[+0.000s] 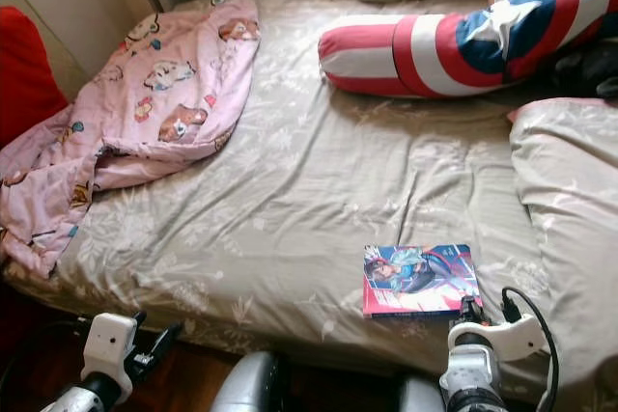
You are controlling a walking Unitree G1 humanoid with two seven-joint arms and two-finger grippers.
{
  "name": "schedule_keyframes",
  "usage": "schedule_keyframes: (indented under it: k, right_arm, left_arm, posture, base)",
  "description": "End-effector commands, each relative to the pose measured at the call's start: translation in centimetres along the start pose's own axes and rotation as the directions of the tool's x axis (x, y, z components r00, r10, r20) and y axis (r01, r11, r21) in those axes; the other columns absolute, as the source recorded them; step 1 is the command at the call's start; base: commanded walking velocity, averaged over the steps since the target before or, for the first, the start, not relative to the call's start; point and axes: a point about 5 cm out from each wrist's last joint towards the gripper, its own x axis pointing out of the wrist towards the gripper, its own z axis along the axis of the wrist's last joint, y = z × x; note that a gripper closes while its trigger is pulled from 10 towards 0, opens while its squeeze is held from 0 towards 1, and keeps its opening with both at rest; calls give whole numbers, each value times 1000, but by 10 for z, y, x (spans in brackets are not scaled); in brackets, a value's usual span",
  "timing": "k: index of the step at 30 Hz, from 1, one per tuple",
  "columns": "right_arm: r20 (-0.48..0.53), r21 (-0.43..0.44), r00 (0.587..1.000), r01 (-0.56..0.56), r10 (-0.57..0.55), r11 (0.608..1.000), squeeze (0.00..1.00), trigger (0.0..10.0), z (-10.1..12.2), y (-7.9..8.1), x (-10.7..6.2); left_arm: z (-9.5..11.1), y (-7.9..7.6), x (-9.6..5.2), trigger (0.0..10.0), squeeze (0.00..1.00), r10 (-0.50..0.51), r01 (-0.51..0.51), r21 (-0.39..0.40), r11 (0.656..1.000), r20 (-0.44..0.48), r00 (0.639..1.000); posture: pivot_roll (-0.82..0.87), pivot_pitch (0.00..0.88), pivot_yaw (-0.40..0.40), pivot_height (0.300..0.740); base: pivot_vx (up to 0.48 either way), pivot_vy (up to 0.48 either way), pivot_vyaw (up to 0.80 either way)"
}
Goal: Clean up the room
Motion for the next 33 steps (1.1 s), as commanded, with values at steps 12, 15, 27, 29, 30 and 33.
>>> schedule_keyframes:
  k: [12,15,27,29,30,33]
  right_arm:
    - [58,223,996,60,-75,973,0,10000,-7,-11,-5]
    - [59,266,998,15,-32,964,0,10000,-11,-2,-4]
    - [38,188,999,-45,38,981,0,10000,-8,16,2]
    - [36,151,999,-42,37,988,0,10000,-4,14,3]
    - [39,142,998,-46,41,989,0,10000,-3,13,2]
    - [44,137,998,-44,38,990,0,10000,-1,10,2]
  left_arm:
    - [1,1,-12,10000,0,-37,39,40,998,-61,997]
    - [1,2,-14,10000,0,-32,35,42,999,-69,997]
    - [2,3,-16,10000,0,-21,24,40,999,-87,996]
    - [2,1,-14,10000,0,-24,27,37,999,-86,996]
    - [2,0,-13,10000,0,-26,29,36,999,-86,996]
    - [1,-1,-13,10000,0,-34,37,37,999,-87,996]
  posture:
    - [260,224,201,639]
    - [267,223,197,639]
    - [271,223,191,639]
    - [260,226,187,639]
    - [255,225,185,639]
    - [252,224,184,639]
  base:
    - [0,0,0]
    - [0,0,0]
    - [0,0,0]
    - [0,0,0]
    - [0,0,0]
    - [0,0,0]
